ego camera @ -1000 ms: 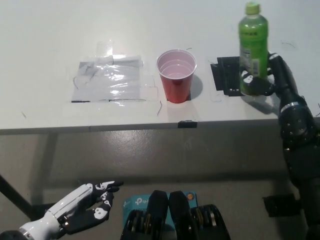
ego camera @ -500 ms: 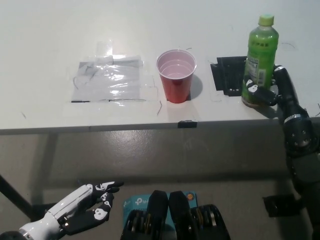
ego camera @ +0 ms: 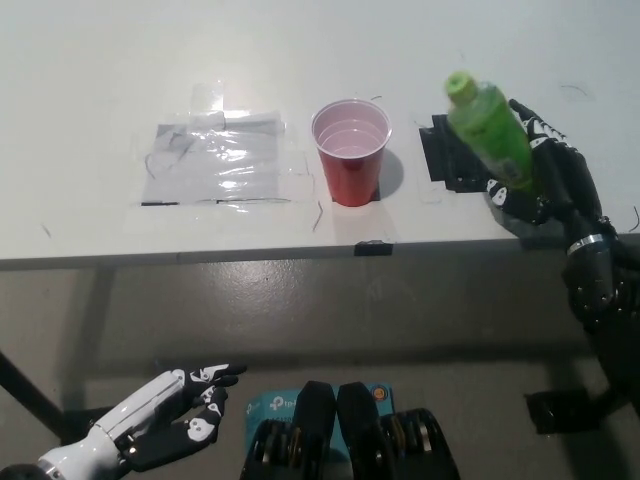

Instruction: The robot uses its right hand to pick up a bottle kept in the middle of the desk and tilt it into a cup kept next to it to pour water out

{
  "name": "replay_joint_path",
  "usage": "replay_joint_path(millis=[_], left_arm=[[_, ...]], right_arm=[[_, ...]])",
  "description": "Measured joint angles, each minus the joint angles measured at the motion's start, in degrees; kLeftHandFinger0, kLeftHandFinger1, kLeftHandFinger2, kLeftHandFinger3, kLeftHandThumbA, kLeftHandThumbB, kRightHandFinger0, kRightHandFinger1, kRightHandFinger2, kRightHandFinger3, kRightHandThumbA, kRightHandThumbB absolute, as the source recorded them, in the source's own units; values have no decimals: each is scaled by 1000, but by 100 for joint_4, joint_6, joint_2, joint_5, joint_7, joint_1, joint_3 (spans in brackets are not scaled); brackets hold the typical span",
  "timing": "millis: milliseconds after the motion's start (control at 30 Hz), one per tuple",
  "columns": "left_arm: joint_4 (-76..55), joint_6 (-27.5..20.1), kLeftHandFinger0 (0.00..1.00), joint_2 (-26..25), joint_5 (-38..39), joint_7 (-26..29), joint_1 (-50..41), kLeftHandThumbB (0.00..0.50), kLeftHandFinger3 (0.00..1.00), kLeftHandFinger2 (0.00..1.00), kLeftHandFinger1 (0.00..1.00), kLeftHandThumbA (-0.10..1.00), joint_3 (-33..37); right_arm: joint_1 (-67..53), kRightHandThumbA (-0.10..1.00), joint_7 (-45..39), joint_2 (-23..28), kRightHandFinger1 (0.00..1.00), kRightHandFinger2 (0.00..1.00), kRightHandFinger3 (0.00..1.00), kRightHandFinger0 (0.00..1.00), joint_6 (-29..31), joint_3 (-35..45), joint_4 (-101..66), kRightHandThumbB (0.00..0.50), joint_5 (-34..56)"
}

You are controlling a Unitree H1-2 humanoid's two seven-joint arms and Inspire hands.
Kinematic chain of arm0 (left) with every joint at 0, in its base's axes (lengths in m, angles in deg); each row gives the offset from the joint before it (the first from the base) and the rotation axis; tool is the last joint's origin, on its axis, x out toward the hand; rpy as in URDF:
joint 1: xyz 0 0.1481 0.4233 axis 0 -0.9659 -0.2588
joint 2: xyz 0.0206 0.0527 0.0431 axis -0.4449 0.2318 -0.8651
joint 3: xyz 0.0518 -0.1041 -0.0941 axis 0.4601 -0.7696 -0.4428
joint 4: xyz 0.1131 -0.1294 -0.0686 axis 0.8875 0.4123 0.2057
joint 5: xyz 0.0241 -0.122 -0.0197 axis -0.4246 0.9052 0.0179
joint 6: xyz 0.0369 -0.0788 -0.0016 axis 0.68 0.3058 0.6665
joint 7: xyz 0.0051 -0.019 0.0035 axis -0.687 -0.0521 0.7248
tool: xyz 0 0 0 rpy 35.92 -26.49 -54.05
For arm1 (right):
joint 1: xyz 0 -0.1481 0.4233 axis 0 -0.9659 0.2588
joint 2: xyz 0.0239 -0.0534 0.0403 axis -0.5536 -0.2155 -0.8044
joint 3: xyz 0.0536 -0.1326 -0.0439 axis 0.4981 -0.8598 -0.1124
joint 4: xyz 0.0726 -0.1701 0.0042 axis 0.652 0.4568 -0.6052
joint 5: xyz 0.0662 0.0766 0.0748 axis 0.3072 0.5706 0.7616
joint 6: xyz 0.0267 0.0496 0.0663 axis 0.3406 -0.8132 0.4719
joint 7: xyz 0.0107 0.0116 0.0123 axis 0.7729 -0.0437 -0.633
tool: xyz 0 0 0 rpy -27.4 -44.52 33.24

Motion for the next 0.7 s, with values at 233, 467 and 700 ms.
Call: replay_joint_path(millis=[233, 467, 700], left_arm=[[1, -29, 1000, 24, 0, 1, -32, 272, 1000, 1000, 1000, 882, -6], [1, -58, 1000, 60, -2, 9, -52, 278, 1000, 1000, 1000, 874, -11], [1, -70, 1000, 60, -8, 14, -52, 265, 1000, 1000, 1000, 870, -11]], right_arm=[[12, 625, 280, 5, 1000, 1000, 1000, 1000, -194, -142, 148, 338, -142], [12, 628, 326, 11, 1000, 1000, 1000, 1000, -257, -146, 179, 342, -148], [15, 644, 392, 10, 1000, 1000, 1000, 1000, -332, -178, 182, 359, -161]])
